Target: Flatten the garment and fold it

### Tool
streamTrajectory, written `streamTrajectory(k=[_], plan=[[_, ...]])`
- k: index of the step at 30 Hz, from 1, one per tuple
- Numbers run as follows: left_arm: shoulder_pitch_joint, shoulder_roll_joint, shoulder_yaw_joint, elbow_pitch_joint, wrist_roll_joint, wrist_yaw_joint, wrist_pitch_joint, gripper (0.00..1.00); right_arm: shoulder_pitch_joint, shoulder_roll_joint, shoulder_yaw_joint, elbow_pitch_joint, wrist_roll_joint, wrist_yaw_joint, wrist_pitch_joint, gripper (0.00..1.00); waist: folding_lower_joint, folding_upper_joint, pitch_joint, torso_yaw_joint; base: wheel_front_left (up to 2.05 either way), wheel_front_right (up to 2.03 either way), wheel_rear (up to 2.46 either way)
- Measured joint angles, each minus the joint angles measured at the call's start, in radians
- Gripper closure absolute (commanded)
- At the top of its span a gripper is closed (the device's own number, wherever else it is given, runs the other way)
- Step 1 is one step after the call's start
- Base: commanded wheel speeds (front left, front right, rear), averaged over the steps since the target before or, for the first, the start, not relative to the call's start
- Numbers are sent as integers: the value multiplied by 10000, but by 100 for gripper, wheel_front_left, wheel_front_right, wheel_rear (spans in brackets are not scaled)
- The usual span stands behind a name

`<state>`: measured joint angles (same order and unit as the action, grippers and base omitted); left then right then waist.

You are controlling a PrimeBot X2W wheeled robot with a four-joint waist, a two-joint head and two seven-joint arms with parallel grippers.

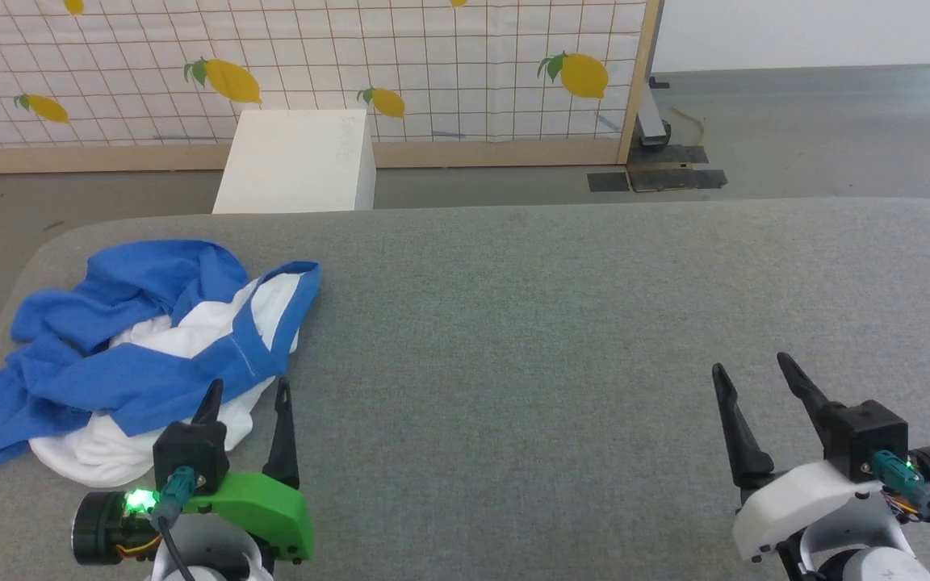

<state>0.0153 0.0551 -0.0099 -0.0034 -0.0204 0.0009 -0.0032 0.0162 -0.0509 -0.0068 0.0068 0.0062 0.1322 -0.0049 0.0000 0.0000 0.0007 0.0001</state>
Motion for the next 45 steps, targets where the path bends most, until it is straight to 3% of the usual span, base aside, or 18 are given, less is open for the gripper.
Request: streamTrajectory(k=[26,45], plan=[[66,0,-155,-134,-313,104,-527,0,5,0,-495,128,483,0,-497,0,0,0,46,79,0,0,0],[307,0,-270,-267,-614,276,-930,0,85,0,-554,339,748,0,-920,0,0,0,-53,602,0,0,0]])
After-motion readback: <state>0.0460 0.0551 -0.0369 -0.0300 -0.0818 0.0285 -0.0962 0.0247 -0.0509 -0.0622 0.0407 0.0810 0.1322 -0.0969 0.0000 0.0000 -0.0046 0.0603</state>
